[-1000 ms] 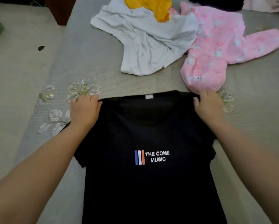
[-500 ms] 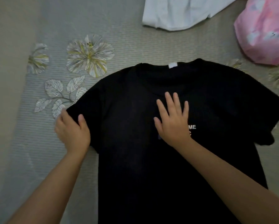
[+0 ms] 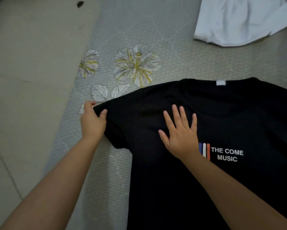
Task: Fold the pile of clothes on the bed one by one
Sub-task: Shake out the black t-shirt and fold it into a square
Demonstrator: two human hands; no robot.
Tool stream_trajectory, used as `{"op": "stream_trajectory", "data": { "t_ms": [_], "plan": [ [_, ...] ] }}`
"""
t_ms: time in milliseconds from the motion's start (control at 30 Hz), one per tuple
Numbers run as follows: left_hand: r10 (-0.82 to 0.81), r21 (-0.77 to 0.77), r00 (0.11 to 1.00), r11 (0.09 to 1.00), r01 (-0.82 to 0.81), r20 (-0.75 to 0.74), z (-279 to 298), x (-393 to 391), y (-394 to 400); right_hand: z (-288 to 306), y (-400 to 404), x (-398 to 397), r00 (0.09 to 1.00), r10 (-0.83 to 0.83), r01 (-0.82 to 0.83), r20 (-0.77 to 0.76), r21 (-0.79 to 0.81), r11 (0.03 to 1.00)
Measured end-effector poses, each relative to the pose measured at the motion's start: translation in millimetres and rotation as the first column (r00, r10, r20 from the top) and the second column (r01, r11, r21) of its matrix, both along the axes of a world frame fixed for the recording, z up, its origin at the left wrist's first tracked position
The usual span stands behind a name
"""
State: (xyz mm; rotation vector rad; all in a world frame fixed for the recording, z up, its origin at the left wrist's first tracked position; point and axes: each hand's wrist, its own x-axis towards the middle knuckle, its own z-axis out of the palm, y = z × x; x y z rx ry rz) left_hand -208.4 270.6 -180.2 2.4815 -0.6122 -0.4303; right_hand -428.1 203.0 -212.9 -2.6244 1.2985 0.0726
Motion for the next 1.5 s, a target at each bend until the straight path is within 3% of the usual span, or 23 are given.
{"op": "stream_trajectory", "data": {
  "t_ms": [167,300,400,500,600,700,767,833,900,933,1000,1067,1133,1200,1333,1500],
  "plan": [
    [0.197,-0.012,0.964,0.979,-0.202,-0.178,-8,-18,14,4,0,4,1.000,-0.023,0.023,0.021,-0.008,1.000],
    [0.155,-0.033,0.902,0.982,-0.184,-0.403,-11,-38,36,4,0,4,0.999,-0.015,0.015,0.030,-0.001,1.000],
    [0.101,-0.111,0.904,0.981,-0.161,-0.414,-6,-43,33,3,2,2,0.998,-0.022,0.019,0.052,0.043,0.999],
    [0.063,-0.233,0.942,0.962,-0.145,-0.330,4,-54,25,1,0,0,0.994,-0.038,0.025,0.099,0.133,0.991],
    [-0.078,-0.306,0.993,0.951,0.049,-0.085,15,-73,16,15,-11,-8,0.920,-0.175,0.045,0.351,0.347,0.937],
    [-0.348,-0.134,0.919,0.918,0.375,0.187,24,-103,-1,46,-21,-38,0.765,-0.337,0.161,0.549,0.344,0.925],
    [-0.567,0.102,0.815,0.823,0.558,0.117,25,-130,-13,56,-21,-74,0.748,-0.360,0.240,0.557,0.279,0.930],
    [-0.756,0.255,0.654,0.639,0.725,0.034,21,-160,-23,59,-19,-118,0.747,-0.437,0.347,0.501,0.267,0.899],
    [-0.860,0.277,0.506,0.501,0.820,0.059,23,-187,-30,57,-15,-163,0.705,-0.584,0.520,0.401,0.267,0.811],
    [-0.877,0.253,0.472,0.477,0.841,0.083,25,-198,-32,55,-15,-186,0.661,-0.662,0.615,0.354,0.251,0.748],
    [-0.854,0.197,0.484,0.516,0.833,0.191,21,-216,-32,50,-15,-228,0.537,-0.792,0.775,0.292,0.202,0.599],
    [-0.821,0.155,0.527,0.563,0.812,0.219,5,-233,-32,44,-20,-263,0.341,-0.904,0.900,0.259,0.189,0.394],
    [-0.857,0.202,0.496,0.516,0.833,0.140,-7,-253,-33,38,-29,-287,0.103,-0.966,0.961,0.238,0.228,0.159],
    [-0.871,0.290,0.488,0.482,0.827,0.054,-20,-272,-33,29,-41,-300,-0.038,-0.979,0.954,0.200,0.298,0.024],
    [-0.851,0.401,0.519,0.505,0.764,0.082,-37,-287,-31,15,-66,-306,-0.091,-0.986,0.909,0.142,0.416,-0.023],
    [-0.841,0.398,0.525,0.530,0.749,0.131,-37,-289,-33,5,-89,-301,-0.039,-0.991,0.947,0.128,0.323,0.005]
  ]
}}
